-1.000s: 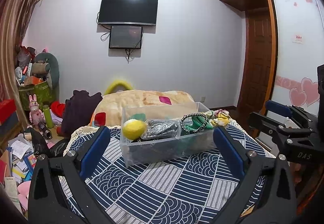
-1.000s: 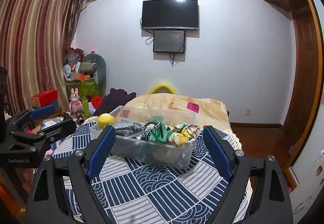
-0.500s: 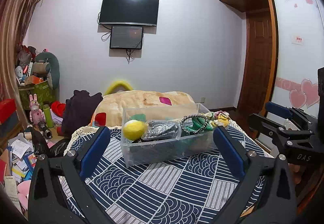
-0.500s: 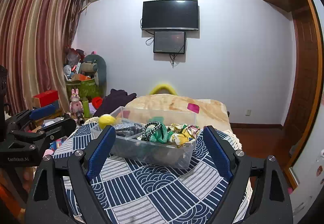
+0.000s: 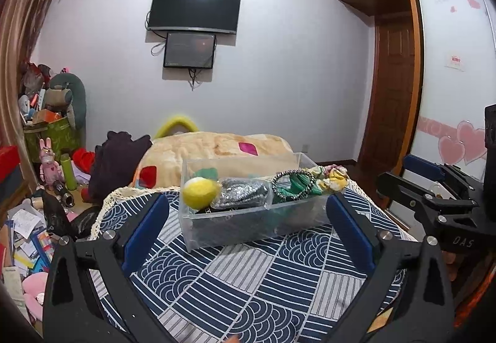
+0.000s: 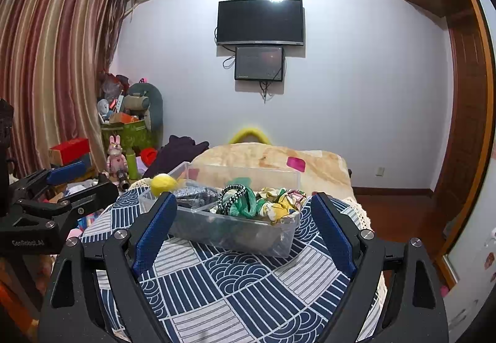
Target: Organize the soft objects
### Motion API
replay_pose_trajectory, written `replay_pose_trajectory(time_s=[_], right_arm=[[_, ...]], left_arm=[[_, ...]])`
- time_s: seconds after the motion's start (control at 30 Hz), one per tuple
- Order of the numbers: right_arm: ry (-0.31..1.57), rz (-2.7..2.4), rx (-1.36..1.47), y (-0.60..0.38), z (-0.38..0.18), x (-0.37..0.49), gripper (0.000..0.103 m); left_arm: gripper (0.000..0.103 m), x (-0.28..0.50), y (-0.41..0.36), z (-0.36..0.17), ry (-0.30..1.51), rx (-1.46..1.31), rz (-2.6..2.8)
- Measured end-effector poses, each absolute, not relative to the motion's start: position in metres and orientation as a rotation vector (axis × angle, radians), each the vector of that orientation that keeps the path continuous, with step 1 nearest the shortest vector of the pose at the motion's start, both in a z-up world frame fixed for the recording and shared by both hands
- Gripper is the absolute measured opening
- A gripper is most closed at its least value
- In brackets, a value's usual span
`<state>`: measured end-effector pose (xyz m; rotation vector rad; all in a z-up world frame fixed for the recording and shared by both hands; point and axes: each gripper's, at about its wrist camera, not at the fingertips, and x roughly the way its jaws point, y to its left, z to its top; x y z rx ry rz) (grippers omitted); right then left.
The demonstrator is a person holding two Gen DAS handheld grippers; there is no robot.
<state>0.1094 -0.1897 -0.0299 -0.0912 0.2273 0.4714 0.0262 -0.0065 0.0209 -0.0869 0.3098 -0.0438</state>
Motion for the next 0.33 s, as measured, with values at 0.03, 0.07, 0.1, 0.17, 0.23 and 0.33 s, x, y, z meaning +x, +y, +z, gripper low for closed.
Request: replay_pose_trajectory(time_s=[0.03,0.07,0.1,0.17,0.23,0.33], right_arm=[[0.229,0.471,-0.091,-0.1891,-0.0294,0.1091,0.087],[0.229,0.471,-0.091,-0.1892,-0.0293,0.109,0.087],[0.23,0.471,-0.092,-0.1889,-0.0292,0.1088,0.087],[0.234,0.47,-0.092,-0.1871,-0.0294,0.1082,0.087],[0.237,0.469,-0.092,-0.1859,-0.0299,0.1077,0.087],[0.242,0.47,-0.09,-0.1853,-0.031,0.1083,0.087]], left_arm=[[0.103,0.0263,-0.0071,0.0204,0.31,-0.086,-0.043],[0.103,0.0261,-0.0069,0.0198,0.309,-0.085,-0.041],[0.103,0.0259,-0.0074,0.0195,0.309,-0.082,-0.04],[0.103,0.0253,-0.0086,0.0189,0.313,-0.082,-0.049],[0.103,0.0257,-0.0092,0.0185,0.315,-0.084,-0.051],[0.103,0.0255,-0.009,0.0187,0.318,-0.088,-0.051]])
